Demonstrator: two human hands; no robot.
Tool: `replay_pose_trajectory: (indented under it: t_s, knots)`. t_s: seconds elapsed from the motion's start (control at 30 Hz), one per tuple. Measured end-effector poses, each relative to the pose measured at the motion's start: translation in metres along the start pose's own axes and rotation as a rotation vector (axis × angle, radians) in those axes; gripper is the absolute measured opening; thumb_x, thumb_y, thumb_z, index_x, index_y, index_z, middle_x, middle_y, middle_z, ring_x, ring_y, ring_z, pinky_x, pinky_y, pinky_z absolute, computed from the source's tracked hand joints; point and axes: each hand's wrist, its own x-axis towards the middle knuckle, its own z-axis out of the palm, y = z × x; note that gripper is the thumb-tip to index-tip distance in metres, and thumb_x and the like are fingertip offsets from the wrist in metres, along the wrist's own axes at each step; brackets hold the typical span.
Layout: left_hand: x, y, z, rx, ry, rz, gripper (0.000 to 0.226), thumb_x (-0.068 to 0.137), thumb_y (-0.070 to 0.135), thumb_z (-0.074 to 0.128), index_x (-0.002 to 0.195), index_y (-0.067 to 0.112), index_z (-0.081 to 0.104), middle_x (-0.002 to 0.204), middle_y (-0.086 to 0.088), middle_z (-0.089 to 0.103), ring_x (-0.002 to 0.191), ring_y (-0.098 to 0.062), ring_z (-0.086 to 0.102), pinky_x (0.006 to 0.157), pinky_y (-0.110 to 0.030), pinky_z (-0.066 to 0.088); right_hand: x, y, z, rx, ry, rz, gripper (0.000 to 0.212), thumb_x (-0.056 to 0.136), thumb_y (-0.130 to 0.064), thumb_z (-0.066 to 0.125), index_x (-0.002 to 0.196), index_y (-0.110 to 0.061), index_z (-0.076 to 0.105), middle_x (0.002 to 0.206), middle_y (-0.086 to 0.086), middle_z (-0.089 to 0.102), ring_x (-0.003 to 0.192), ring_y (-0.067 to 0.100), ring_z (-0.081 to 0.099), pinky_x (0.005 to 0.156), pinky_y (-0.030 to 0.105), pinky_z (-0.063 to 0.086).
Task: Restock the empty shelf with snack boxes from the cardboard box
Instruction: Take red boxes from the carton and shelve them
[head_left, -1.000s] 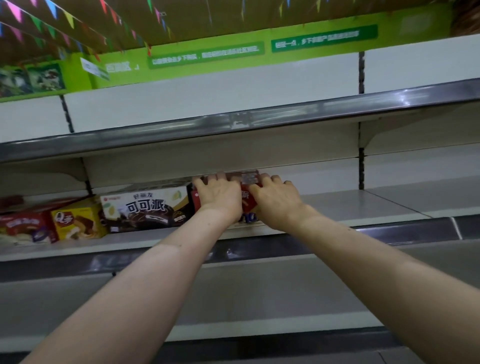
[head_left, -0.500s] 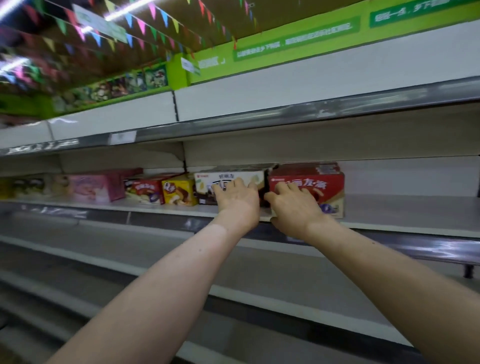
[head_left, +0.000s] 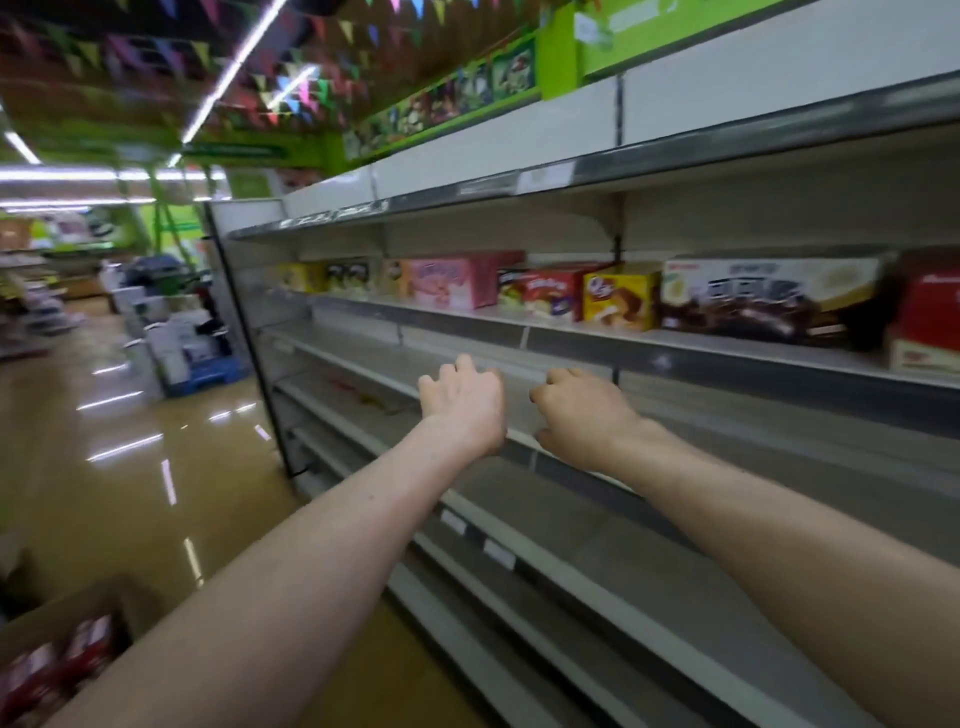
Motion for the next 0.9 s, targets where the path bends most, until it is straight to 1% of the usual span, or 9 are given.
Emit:
replay_pose_trajectory:
  t_s: [0.07, 0.1, 0.2, 0.33, 0.47, 0.57, 0.67, 0.77, 0.9]
  knots:
    - [-0.007, -0.044, 0.013, 0.009, -0.018, -0.051, 0.042, 0.091, 0.030, 0.061, 0.128, 0.016, 0.046, 0.130, -0.011, 0.042, 0.122, -0.031, 0.044, 0.092, -0.041, 0.036, 0.016, -0.041, 0.008, 0.027, -0.016, -0.062, 0.031, 0.095, -0.025, 0.055, 0.123, -0.011, 0.057, 0.122, 0.010, 0.053, 0.116, 0.029, 0.048, 0.081, 0.034, 0.039]
    - [-0.011, -0.066, 0.020, 0.014, -0.027, -0.076, 0.042, 0.091, 0.029, 0.061, 0.128, 0.017, 0.046, 0.130, -0.011, 0.042, 0.122, -0.031, 0.044, 0.092, -0.041, 0.036, 0.023, -0.062, 0.012, 0.038, -0.019, -0.092, 0.031, 0.095, -0.025, 0.056, 0.122, -0.011, 0.057, 0.121, 0.010, 0.053, 0.116, 0.030, 0.049, 0.081, 0.034, 0.040]
    - [-0.025, -0.130, 0.040, 0.021, -0.068, -0.140, 0.043, 0.090, 0.029, 0.062, 0.128, 0.017, 0.045, 0.129, -0.010, 0.043, 0.121, -0.030, 0.045, 0.093, -0.041, 0.037, 0.046, -0.124, 0.023, 0.072, -0.019, -0.177, 0.032, 0.095, -0.025, 0.054, 0.123, -0.011, 0.055, 0.122, 0.011, 0.053, 0.115, 0.030, 0.049, 0.087, 0.037, 0.043]
    - [-0.044, -0.206, 0.062, 0.039, -0.104, -0.207, 0.042, 0.090, 0.028, 0.063, 0.127, 0.017, 0.046, 0.128, -0.011, 0.045, 0.118, -0.030, 0.047, 0.093, -0.042, 0.038, 0.071, -0.202, 0.037, 0.106, -0.024, -0.277, 0.030, 0.096, -0.026, 0.051, 0.122, -0.011, 0.055, 0.121, 0.010, 0.052, 0.114, 0.029, 0.049, 0.085, 0.035, 0.042]
    - [-0.063, -0.269, 0.082, 0.044, -0.163, -0.303, 0.044, 0.089, 0.030, 0.064, 0.128, 0.018, 0.047, 0.131, -0.011, 0.044, 0.122, -0.031, 0.046, 0.098, -0.044, 0.036, 0.087, -0.272, 0.054, 0.165, -0.045, -0.354, 0.025, 0.095, -0.021, 0.053, 0.118, -0.012, 0.055, 0.117, 0.008, 0.052, 0.110, 0.026, 0.050, 0.081, 0.033, 0.043]
    - [-0.082, -0.313, 0.096, 0.041, -0.204, -0.374, 0.046, 0.089, 0.030, 0.064, 0.130, 0.018, 0.046, 0.131, -0.012, 0.044, 0.122, -0.031, 0.045, 0.096, -0.042, 0.038, 0.098, -0.317, 0.069, 0.188, -0.063, -0.419, 0.023, 0.094, -0.023, 0.055, 0.114, -0.013, 0.056, 0.115, 0.007, 0.053, 0.106, 0.025, 0.051, 0.080, 0.034, 0.045]
    - [-0.101, -0.356, 0.110, 0.050, -0.254, -0.471, 0.046, 0.090, 0.028, 0.063, 0.131, 0.019, 0.046, 0.130, -0.011, 0.044, 0.120, -0.030, 0.046, 0.095, -0.042, 0.038, 0.111, -0.358, 0.082, 0.209, -0.082, -0.499, 0.029, 0.094, -0.027, 0.055, 0.119, -0.013, 0.056, 0.117, 0.008, 0.053, 0.109, 0.025, 0.051, 0.083, 0.035, 0.047]
    - [-0.115, -0.394, 0.125, 0.037, -0.298, -0.565, 0.047, 0.090, 0.029, 0.062, 0.133, 0.020, 0.046, 0.130, -0.011, 0.043, 0.121, -0.031, 0.046, 0.095, -0.042, 0.038, 0.125, -0.399, 0.096, 0.223, -0.104, -0.582, 0.035, 0.093, -0.027, 0.056, 0.126, -0.013, 0.054, 0.122, 0.008, 0.054, 0.113, 0.026, 0.051, 0.086, 0.035, 0.047]
    - [-0.129, -0.442, 0.145, 0.023, -0.359, -0.683, 0.046, 0.089, 0.030, 0.063, 0.131, 0.019, 0.046, 0.132, -0.011, 0.043, 0.123, -0.031, 0.044, 0.098, -0.044, 0.037, 0.146, -0.449, 0.113, 0.262, -0.142, -0.699, 0.037, 0.094, -0.026, 0.056, 0.129, -0.015, 0.054, 0.123, 0.007, 0.054, 0.112, 0.023, 0.052, 0.085, 0.033, 0.047]
